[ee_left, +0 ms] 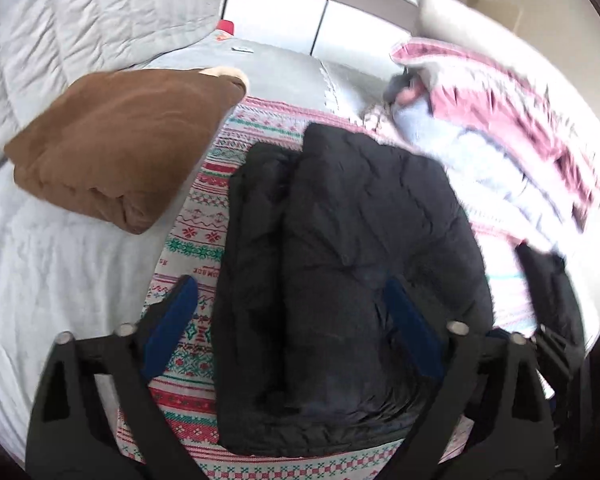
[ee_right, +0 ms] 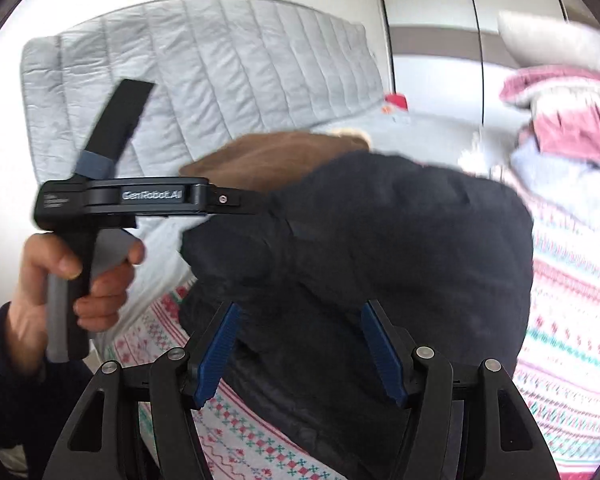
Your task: Fold large clothes
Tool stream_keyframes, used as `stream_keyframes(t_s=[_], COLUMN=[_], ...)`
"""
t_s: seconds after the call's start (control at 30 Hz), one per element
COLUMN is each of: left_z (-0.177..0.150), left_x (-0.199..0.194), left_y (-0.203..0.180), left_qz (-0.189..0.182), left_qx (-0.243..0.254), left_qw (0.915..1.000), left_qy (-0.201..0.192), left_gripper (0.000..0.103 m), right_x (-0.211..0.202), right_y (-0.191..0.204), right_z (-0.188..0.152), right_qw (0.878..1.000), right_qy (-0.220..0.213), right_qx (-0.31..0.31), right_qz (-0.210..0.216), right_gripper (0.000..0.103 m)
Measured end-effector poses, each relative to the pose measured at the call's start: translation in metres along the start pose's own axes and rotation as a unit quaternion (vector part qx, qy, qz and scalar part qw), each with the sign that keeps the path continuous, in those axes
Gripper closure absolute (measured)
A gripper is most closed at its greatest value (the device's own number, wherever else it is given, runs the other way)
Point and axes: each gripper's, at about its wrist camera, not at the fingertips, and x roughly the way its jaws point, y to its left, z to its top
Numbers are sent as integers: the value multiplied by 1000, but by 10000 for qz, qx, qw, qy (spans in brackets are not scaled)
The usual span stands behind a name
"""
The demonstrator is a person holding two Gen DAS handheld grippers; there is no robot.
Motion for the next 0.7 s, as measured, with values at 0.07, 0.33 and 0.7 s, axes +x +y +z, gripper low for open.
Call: stream_keyframes(t_s=[0.07, 0.33, 0.7], left_z=[-4, -14, -54], left_x=[9, 7, -33], left_y=[-10, -25, -26], left_qz=[134, 482, 334], left_qx=[188, 498, 568], left_qw=[9995, 9974, 9975], left_qy=[231, 217, 262], left_gripper=[49, 89, 94], right_x=[7, 9, -23], right_y=[-4, -30, -85], right_z=[-4, -11, -18], right_qw=[9998, 9975, 9895], right_qy=[180, 517, 433], right_qx=[39, 489, 1376], right_qz=[-57, 20, 28], right_gripper=[38, 38, 38])
